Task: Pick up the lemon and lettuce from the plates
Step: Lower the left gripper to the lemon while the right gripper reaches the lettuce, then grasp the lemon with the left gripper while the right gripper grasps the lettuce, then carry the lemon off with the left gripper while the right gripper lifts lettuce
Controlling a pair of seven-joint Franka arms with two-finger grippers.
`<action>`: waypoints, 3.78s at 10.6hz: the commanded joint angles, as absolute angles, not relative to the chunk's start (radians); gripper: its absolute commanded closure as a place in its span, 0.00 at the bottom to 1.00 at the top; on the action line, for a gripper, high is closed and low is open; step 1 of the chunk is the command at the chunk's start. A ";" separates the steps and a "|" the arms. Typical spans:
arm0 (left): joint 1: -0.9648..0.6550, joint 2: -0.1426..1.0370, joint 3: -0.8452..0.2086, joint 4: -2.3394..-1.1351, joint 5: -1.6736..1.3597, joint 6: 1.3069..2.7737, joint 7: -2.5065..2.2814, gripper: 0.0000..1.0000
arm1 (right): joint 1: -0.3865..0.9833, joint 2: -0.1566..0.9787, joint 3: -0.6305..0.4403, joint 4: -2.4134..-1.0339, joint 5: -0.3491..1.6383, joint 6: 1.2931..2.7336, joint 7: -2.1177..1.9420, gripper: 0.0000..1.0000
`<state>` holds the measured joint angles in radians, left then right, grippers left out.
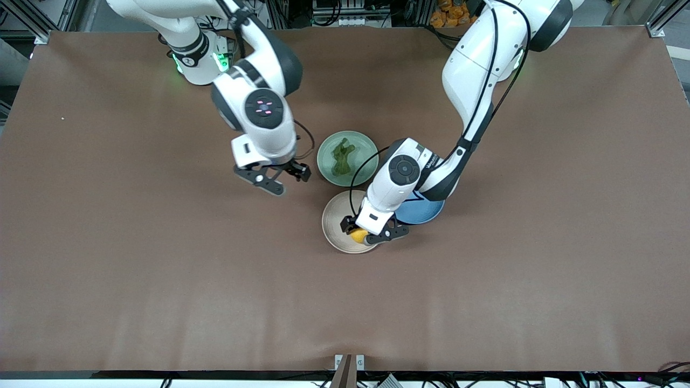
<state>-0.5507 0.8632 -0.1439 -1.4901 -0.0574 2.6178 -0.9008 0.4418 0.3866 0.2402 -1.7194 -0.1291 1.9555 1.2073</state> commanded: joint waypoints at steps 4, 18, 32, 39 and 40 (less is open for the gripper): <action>-0.561 0.850 -0.126 -1.470 -0.072 2.619 -0.917 1.00 | 0.491 0.580 0.348 -1.706 -0.360 2.088 1.506 0.00; -0.237 0.551 -0.081 -1.543 0.007 2.145 -0.505 1.00 | 0.540 0.750 0.465 -1.672 -0.469 2.189 1.565 0.00; -0.041 0.649 -0.080 -1.712 0.112 2.276 -0.259 0.79 | 0.414 0.563 0.471 -1.704 -0.304 2.113 1.418 1.00; -0.035 0.655 -0.080 -1.698 0.115 2.276 -0.259 0.00 | 0.108 0.355 0.468 -1.808 -0.195 1.982 0.986 1.00; -0.035 0.653 -0.080 -1.698 0.115 2.276 -0.259 0.00 | 0.062 0.324 0.466 -1.850 -0.195 1.982 0.907 1.00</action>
<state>-0.0413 0.6555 -0.0746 -1.7038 0.0866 2.2736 -0.2500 0.1626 0.4346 0.4549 -1.7215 -0.2315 1.9728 1.0642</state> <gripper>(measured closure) 0.000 0.978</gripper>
